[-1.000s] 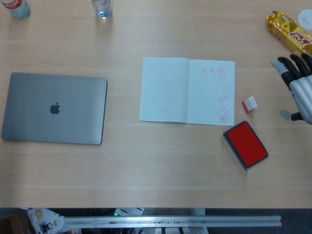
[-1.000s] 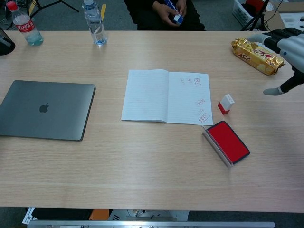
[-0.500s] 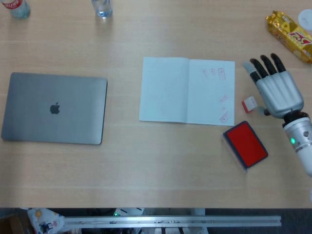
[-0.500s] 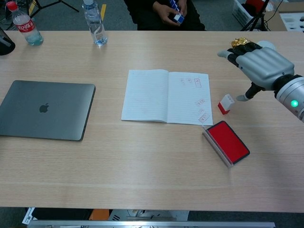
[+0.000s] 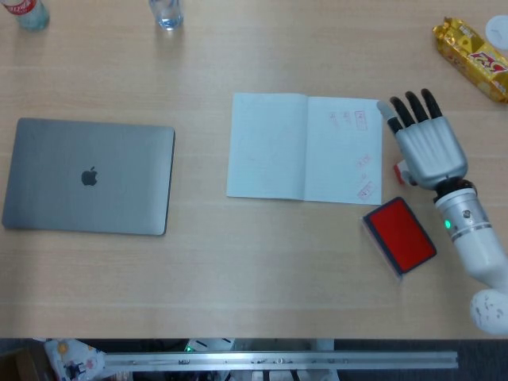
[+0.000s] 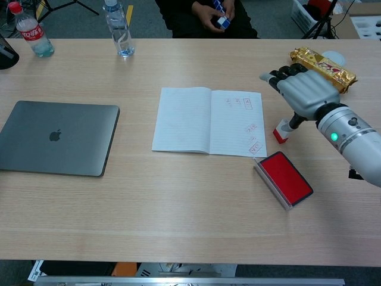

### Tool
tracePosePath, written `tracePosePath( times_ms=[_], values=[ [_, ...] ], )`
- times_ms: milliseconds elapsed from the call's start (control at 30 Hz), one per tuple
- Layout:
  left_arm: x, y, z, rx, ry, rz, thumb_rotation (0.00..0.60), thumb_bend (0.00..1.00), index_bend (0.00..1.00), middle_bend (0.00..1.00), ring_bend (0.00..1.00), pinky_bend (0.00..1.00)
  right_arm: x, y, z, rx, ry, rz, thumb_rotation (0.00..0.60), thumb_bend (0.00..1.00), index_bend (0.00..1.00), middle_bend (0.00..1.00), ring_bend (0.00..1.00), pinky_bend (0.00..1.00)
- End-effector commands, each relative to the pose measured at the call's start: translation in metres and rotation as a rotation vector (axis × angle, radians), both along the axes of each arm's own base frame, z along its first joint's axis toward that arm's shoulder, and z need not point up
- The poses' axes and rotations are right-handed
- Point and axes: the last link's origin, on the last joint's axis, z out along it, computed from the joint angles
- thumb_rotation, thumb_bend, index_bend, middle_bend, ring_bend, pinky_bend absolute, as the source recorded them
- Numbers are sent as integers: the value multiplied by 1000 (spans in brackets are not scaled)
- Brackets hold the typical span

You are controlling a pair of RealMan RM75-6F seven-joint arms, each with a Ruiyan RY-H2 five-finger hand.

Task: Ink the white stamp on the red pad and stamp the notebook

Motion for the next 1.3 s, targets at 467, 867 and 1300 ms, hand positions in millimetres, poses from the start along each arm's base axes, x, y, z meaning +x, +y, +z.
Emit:
tracePosePath(
  times_ms=[467,867,1300],
  values=[
    [-3,0,0,-7,-3,4,600,324,0,0,0,0,-14,-4,-7,10,59,-35,600,16,59,122,0,40],
    [-5,-1,0,-5,-2,11,600,324,0,0,0,0,-26,-10,-2,0,97,-52,600,16,59,122,0,40],
    [-6,-2,1,-5,-1,15,600,324,0,0,0,0,-32,-8,2,19,108,-57,600,19,59,122,0,40]
  ],
)
